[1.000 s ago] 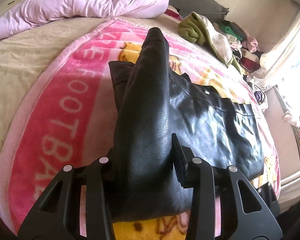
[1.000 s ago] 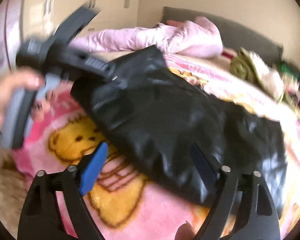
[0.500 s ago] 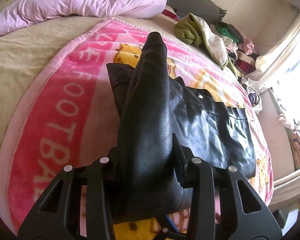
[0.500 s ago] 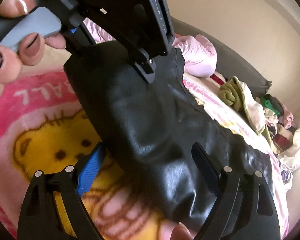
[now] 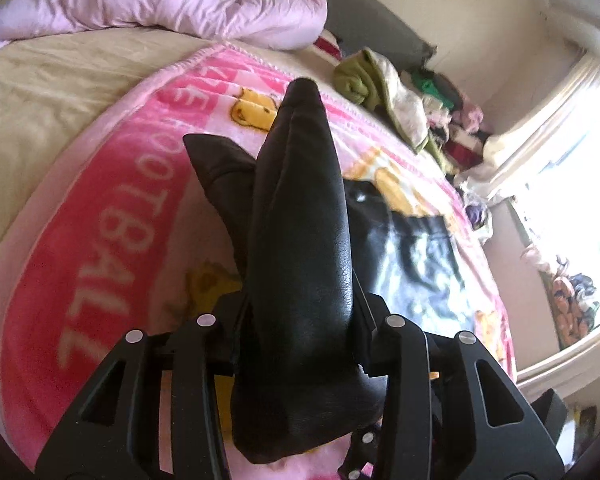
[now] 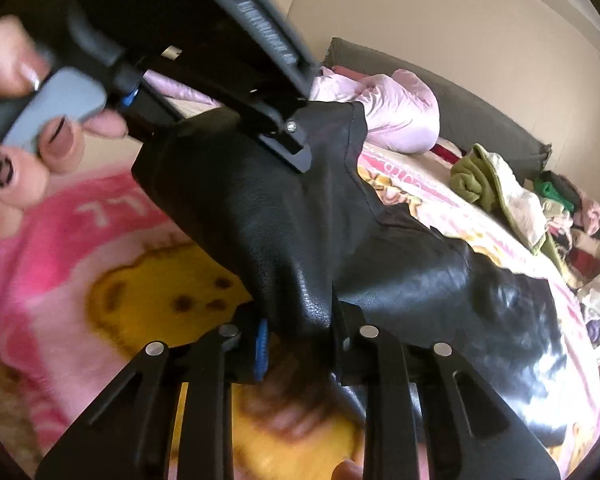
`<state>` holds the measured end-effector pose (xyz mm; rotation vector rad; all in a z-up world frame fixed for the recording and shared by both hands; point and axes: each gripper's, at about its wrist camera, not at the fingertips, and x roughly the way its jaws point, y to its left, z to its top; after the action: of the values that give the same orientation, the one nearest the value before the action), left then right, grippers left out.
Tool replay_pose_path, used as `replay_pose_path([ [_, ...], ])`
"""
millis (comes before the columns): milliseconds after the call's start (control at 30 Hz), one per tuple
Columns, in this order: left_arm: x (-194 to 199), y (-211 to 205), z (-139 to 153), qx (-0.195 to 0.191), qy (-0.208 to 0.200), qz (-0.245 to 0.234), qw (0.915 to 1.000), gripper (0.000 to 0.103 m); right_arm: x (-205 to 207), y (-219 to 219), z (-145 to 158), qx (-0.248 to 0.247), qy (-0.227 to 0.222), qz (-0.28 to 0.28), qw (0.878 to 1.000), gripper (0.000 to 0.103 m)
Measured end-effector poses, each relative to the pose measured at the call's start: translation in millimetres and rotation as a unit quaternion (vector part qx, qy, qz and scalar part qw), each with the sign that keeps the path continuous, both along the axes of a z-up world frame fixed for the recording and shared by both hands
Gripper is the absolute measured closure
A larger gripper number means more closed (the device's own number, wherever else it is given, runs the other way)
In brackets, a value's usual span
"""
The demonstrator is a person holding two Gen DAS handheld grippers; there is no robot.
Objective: Fold large clothes
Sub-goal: 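Lift the folded jacket with the left tool while the right tool grasps it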
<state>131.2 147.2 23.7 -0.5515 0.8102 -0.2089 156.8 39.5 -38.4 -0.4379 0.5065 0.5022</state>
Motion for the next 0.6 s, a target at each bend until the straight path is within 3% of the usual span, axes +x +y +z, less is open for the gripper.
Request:
replay_pose_path([
  [133,-27.0,3.9,20.3,-0.004,-0.030,0.014,0.9995,0.071,-28.6,-1.5,10.9,0.026,0.009,0.020,0.999,0.081],
  [267,-22.1,-1.3,24.0,0.012,-0.026,0.012,0.9995,0.071,-51.4,-2.2,26.7,0.064,0.015,0.047,0.997,0.081],
  [400,-15.1,-3.6,20.9,0.018,-0.011,0.013,0.9997,0.071,-50.7,-1.8,25.8,0.066,0.011,0.026,0.997,0.070],
  [433,-14.9,-4.0,21.6,0.017,-0.010,0.012,0.9997,0.071,-48.3,-3.0,24.6,0.065,0.014,0.020,0.998,0.065],
  [500,-14.9,-4.4,23.9,0.017,-0.011,0.010,0.9997,0.071,-50.7,-0.9,23.2,0.056,0.007,0.014,0.998,0.039],
  [567,-14.5,-6.0,26.4,0.018,-0.011,0.007,0.9998,0.071,-53.7,0.6,25.1,0.040,-0.029,0.009,0.999,0.025],
  [600,-15.3,-7.3,27.2,0.016,-0.011,0.006,0.9998,0.071,-56.8,2.3,26.8,0.035,-0.047,0.009,0.998,0.024],
])
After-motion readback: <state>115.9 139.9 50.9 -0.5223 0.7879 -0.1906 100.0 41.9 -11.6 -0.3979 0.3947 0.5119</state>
